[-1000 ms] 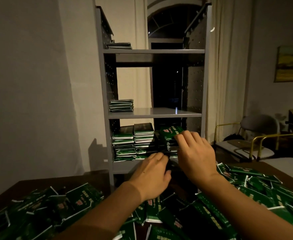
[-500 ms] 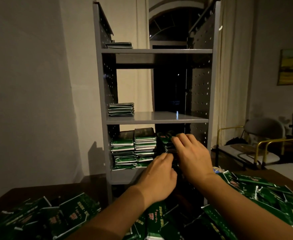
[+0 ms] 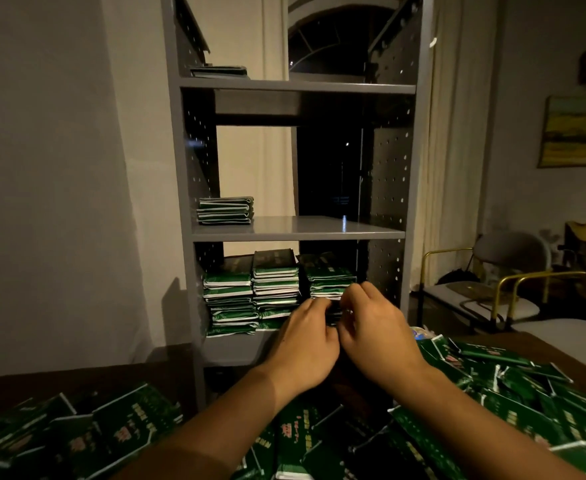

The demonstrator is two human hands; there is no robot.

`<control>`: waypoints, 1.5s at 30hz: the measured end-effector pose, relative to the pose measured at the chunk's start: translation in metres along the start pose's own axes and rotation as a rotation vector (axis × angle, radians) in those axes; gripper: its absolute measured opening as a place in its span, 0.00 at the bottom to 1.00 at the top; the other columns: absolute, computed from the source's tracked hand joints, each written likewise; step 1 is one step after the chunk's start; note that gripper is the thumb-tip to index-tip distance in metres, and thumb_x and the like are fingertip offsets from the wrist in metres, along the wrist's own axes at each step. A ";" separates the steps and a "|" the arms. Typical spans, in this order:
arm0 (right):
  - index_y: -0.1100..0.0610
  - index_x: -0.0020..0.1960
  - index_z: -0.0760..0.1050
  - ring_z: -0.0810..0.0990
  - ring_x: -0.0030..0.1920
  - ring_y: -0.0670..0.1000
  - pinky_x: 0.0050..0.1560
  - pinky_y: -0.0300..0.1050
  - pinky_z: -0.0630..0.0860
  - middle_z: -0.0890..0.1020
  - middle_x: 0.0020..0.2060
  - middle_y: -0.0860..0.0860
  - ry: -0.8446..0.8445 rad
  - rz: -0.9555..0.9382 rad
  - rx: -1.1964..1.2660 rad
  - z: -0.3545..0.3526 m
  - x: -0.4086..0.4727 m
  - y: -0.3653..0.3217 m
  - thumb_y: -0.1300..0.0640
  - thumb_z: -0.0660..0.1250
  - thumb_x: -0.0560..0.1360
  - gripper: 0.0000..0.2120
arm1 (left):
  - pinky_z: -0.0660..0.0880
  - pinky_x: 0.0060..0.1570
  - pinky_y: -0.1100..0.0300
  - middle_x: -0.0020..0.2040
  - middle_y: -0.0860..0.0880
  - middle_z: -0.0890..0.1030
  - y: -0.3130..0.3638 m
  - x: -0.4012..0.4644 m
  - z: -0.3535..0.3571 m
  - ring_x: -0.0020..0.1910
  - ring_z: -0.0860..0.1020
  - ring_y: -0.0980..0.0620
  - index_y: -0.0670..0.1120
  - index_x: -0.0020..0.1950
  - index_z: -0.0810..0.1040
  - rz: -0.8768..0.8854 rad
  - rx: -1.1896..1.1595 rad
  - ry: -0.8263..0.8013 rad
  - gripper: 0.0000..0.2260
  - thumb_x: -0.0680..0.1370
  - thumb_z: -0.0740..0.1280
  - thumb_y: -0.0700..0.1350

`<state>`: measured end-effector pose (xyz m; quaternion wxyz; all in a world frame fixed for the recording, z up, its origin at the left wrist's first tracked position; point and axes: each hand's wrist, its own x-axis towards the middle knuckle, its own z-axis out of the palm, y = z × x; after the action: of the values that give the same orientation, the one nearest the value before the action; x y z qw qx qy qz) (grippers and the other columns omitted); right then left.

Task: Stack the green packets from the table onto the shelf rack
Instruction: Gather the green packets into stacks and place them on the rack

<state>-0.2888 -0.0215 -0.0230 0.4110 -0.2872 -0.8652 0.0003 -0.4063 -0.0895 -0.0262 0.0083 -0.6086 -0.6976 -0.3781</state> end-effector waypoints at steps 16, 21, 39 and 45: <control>0.52 0.56 0.74 0.76 0.48 0.48 0.45 0.44 0.76 0.76 0.52 0.48 -0.031 0.068 0.047 0.022 0.030 0.003 0.56 0.66 0.77 0.08 | 0.74 0.58 0.51 0.61 0.47 0.75 -0.010 0.013 -0.004 0.59 0.74 0.46 0.46 0.70 0.71 -0.072 0.081 0.058 0.17 0.81 0.59 0.41; 0.52 0.58 0.75 0.76 0.49 0.48 0.45 0.41 0.75 0.76 0.54 0.48 -0.062 0.064 0.069 0.025 0.038 0.005 0.57 0.66 0.78 0.09 | 0.77 0.49 0.50 0.55 0.44 0.79 -0.011 0.020 -0.004 0.51 0.79 0.42 0.49 0.68 0.70 -0.128 0.087 0.046 0.16 0.80 0.60 0.42; 0.52 0.51 0.76 0.76 0.49 0.48 0.49 0.47 0.76 0.75 0.49 0.46 -0.179 0.052 0.208 0.013 0.018 0.008 0.59 0.65 0.77 0.04 | 0.74 0.40 0.51 0.45 0.47 0.79 -0.005 0.004 -0.001 0.43 0.78 0.43 0.51 0.53 0.70 -0.126 0.100 0.003 0.05 0.79 0.61 0.44; 0.49 0.50 0.76 0.77 0.50 0.48 0.52 0.48 0.77 0.78 0.49 0.46 -0.240 0.062 0.196 -0.013 -0.016 -0.005 0.56 0.65 0.77 0.04 | 0.75 0.40 0.53 0.41 0.52 0.77 0.014 -0.038 -0.016 0.40 0.77 0.50 0.52 0.49 0.72 -0.091 0.129 -0.010 0.03 0.79 0.61 0.44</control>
<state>-0.2735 -0.0365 -0.0245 0.3303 -0.2703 -0.8947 0.1317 -0.3921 -0.1307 -0.0255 0.0269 -0.5762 -0.7476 -0.3292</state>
